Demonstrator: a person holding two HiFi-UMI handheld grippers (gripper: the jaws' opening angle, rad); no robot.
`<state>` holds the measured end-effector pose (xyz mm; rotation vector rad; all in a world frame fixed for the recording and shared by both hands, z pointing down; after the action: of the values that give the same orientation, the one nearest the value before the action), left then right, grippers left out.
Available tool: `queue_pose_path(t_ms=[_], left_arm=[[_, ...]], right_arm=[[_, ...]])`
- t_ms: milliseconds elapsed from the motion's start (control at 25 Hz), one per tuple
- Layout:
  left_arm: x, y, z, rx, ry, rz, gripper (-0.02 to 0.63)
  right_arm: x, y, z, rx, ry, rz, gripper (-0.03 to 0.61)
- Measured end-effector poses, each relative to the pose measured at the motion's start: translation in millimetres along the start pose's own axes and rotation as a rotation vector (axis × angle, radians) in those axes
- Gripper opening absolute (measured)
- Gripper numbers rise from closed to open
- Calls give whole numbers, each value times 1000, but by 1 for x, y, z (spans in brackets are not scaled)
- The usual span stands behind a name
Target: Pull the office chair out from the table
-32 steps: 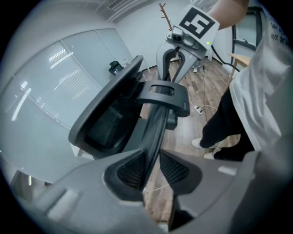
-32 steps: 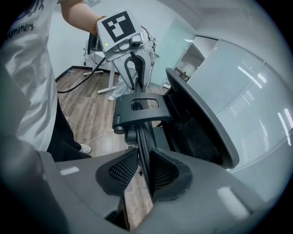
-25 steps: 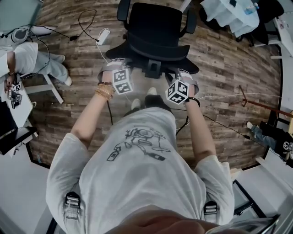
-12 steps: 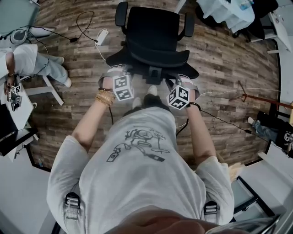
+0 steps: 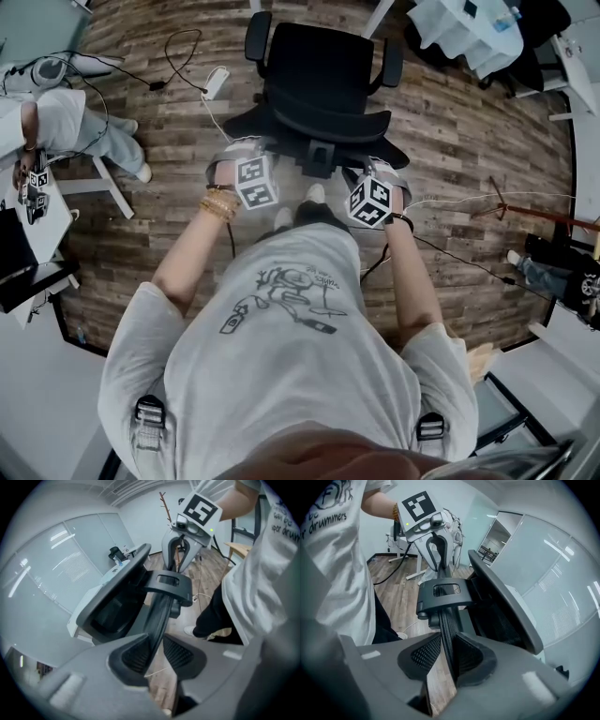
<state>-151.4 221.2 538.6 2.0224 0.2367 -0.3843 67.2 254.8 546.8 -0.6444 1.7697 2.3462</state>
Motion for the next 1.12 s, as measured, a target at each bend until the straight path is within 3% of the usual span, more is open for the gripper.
queue_pose_path(t_ms=[40,80,240,400,600,760,880,1120], left_arm=[[1,-7,1,13,-30,-26,81],[3,-15,3,29,-64,-57,18],[12,-52,12,55,-253,-194,11],[24,-89,19,78,-462,-391,5],[38,-133,25,147,-625,-595,5],[42,-168,26,143,-770,-754,5],[48,-183,23,143,-796,-818,5],[52,-187,15,123,-778,-840,5]], right_arm=[[1,-4,1,-4,15,-16,99],[3,-10,1,-11,35,-42,79],[17,-48,0,-62,164,-203,54],[39,-90,1,-104,336,-423,44],[69,-135,9,-134,496,-680,11],[88,-163,16,-171,560,-835,8],[99,-176,22,-179,598,-900,7],[112,-181,33,-199,591,-930,6]])
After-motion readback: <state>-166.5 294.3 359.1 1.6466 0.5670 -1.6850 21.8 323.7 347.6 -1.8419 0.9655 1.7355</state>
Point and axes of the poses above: the fingertips, and each gripper's own axes: y forward along the fingers, z to its left, x out of its top, the point moved 10 cm from there along -y, backward along the fingers, and after that the axes turned 7 degrees about x, right-handed, at the moved point
